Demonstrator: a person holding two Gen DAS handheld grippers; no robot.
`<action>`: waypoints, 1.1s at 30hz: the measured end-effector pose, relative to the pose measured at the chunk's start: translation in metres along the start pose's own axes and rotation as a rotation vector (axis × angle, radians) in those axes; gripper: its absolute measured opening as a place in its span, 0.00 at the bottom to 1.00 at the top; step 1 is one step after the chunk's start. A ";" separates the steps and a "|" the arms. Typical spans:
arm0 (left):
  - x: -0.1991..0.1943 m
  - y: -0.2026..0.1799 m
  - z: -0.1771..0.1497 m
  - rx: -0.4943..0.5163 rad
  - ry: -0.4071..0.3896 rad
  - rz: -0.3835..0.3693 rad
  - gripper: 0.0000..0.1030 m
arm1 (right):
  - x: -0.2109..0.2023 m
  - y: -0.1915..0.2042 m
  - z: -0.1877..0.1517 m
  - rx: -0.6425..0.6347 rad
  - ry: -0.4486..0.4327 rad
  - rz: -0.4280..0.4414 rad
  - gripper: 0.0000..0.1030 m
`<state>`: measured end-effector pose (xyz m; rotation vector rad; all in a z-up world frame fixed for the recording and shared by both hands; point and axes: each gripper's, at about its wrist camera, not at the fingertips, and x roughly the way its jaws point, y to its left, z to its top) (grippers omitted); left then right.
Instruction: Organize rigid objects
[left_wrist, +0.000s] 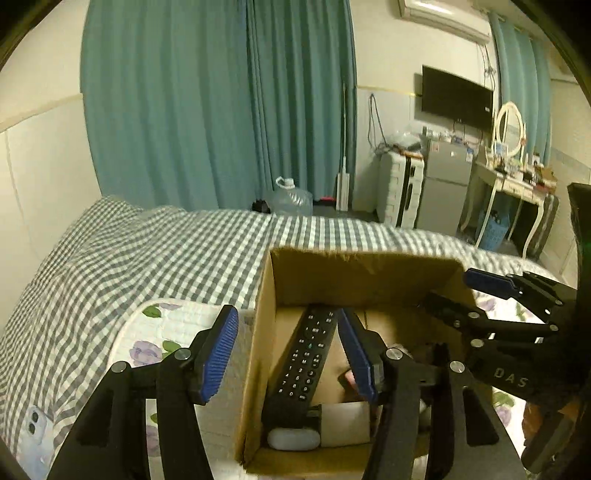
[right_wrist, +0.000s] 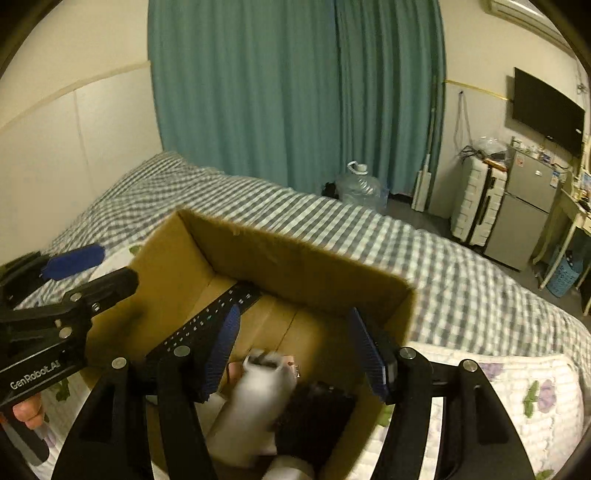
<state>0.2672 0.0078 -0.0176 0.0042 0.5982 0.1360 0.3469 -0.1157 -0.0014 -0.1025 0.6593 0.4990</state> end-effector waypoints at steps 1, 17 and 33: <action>-0.009 0.000 0.003 -0.003 -0.018 0.001 0.59 | -0.009 0.000 0.003 -0.005 -0.011 -0.007 0.60; -0.149 -0.007 0.023 0.013 -0.268 -0.057 0.71 | -0.208 0.032 0.014 -0.039 -0.288 -0.173 0.89; -0.153 0.004 -0.038 -0.033 -0.305 -0.034 0.72 | -0.209 0.051 -0.068 0.025 -0.263 -0.192 1.00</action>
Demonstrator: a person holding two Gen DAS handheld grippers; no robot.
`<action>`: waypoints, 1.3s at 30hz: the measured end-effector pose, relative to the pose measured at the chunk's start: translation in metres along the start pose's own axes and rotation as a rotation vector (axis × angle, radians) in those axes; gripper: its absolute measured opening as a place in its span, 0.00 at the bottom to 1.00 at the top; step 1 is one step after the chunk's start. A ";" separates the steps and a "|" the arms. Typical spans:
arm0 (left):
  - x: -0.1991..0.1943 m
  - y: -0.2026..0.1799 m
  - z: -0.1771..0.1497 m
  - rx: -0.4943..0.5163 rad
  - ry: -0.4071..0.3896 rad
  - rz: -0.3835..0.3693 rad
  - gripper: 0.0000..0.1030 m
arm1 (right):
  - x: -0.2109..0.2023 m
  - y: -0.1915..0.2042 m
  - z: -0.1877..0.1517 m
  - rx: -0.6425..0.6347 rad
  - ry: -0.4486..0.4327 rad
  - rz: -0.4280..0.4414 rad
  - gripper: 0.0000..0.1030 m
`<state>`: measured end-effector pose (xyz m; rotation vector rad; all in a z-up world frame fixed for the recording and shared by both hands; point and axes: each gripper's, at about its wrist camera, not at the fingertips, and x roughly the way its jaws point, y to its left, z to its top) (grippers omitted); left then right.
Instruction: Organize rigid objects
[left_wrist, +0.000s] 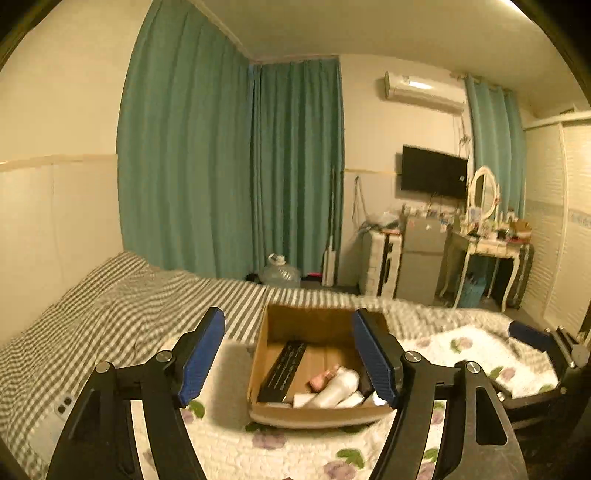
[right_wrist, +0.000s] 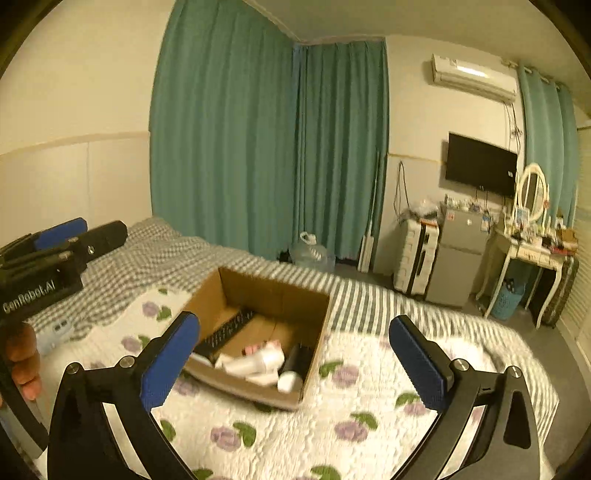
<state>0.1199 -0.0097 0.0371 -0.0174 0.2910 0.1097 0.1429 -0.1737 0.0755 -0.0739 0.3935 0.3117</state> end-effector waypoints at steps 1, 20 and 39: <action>0.005 -0.001 -0.008 0.012 0.003 0.007 0.72 | 0.005 -0.002 -0.006 0.006 0.008 -0.003 1.00; 0.022 -0.006 -0.044 0.051 0.086 0.002 0.72 | 0.025 -0.008 -0.023 0.012 -0.005 -0.053 1.00; 0.025 -0.005 -0.047 0.048 0.093 -0.004 0.72 | 0.031 -0.007 -0.028 0.004 0.016 -0.068 1.00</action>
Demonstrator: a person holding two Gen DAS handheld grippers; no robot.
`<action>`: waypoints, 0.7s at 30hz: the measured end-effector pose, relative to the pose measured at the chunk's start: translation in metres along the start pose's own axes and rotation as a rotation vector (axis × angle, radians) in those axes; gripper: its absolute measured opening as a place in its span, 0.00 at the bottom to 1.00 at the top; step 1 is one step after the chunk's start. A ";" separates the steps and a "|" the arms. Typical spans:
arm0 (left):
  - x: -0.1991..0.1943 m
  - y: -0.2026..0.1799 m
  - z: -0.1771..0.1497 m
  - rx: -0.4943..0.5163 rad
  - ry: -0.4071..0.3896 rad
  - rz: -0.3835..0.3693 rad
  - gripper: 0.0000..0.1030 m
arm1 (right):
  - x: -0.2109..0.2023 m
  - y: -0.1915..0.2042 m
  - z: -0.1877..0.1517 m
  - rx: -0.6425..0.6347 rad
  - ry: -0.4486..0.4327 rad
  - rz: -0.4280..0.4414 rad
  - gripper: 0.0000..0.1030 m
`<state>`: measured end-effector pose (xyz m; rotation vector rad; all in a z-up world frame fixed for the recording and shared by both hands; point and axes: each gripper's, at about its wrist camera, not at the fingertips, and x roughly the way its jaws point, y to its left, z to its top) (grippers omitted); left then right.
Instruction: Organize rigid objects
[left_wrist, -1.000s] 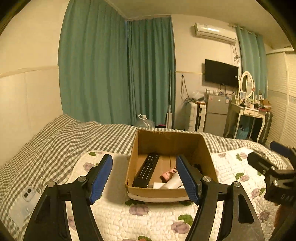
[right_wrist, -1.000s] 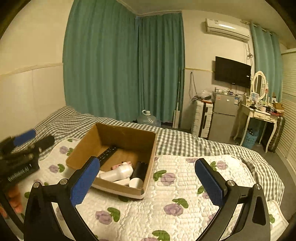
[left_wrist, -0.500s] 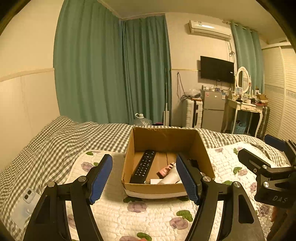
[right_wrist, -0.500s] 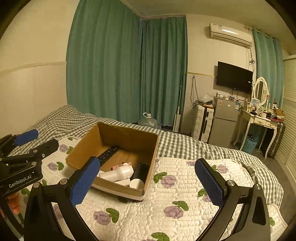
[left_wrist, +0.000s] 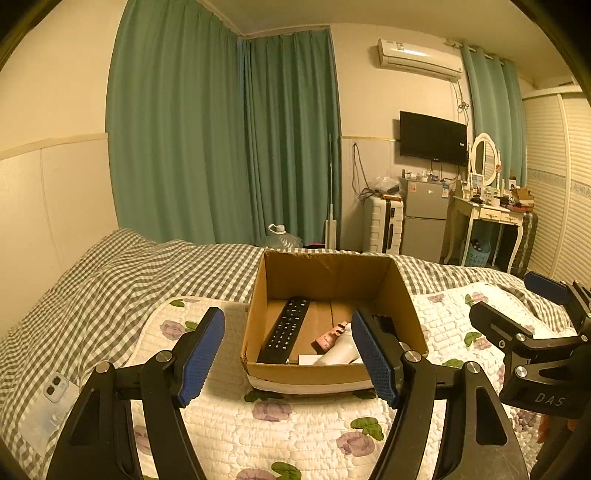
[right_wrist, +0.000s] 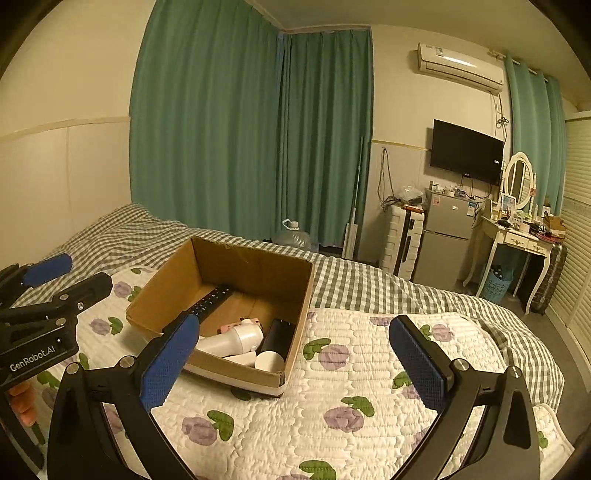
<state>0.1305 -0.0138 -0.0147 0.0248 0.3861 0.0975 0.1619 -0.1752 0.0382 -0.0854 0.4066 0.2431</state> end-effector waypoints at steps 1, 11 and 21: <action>-0.001 0.000 -0.001 0.001 0.000 0.001 0.72 | 0.000 0.000 0.000 0.000 0.000 -0.001 1.00; -0.002 -0.001 -0.005 0.005 0.007 -0.007 0.72 | 0.001 -0.001 -0.002 -0.002 0.007 -0.006 1.00; -0.002 -0.003 -0.004 0.007 0.012 -0.013 0.72 | 0.002 -0.001 -0.003 -0.004 0.014 -0.008 1.00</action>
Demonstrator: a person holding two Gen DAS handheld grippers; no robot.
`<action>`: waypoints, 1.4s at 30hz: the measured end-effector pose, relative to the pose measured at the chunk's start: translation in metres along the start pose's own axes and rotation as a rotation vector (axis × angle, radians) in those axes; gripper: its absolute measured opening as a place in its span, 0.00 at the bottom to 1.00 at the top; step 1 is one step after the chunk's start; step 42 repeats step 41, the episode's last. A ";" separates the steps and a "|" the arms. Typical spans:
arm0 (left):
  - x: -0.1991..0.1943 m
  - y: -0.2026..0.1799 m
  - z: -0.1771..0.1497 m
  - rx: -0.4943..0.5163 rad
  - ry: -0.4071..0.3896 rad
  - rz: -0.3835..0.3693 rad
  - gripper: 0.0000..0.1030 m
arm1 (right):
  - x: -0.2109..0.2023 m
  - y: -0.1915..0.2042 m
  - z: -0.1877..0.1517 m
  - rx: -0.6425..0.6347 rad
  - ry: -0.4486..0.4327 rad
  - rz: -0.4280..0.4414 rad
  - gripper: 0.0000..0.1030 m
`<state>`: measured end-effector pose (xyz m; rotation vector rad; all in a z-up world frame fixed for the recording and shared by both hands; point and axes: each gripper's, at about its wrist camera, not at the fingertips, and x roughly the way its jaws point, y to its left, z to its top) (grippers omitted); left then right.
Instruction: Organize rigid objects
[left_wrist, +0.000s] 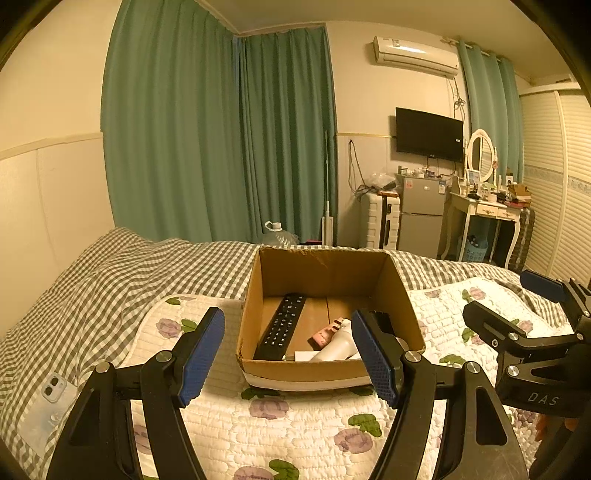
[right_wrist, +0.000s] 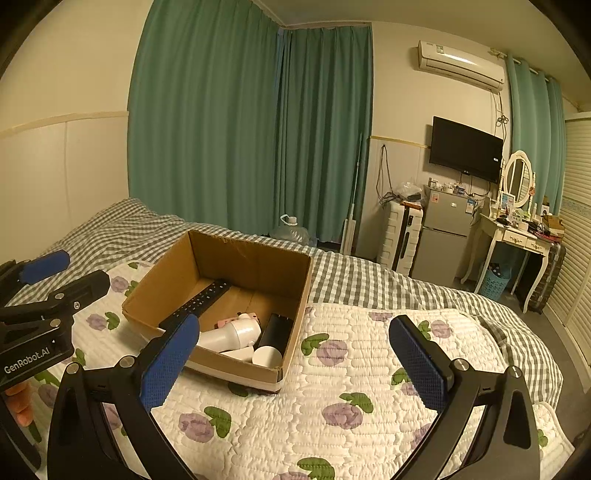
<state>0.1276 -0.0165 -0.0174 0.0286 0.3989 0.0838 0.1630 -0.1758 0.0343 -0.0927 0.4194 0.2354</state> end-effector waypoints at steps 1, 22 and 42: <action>0.000 0.000 0.000 0.000 0.000 0.001 0.72 | 0.000 0.000 0.000 0.000 0.000 -0.001 1.00; -0.002 -0.002 -0.004 0.002 0.006 -0.005 0.72 | 0.001 0.000 -0.002 -0.002 0.006 -0.004 1.00; -0.001 -0.004 -0.008 0.008 0.014 -0.013 0.72 | 0.002 0.001 -0.002 -0.001 0.008 -0.007 1.00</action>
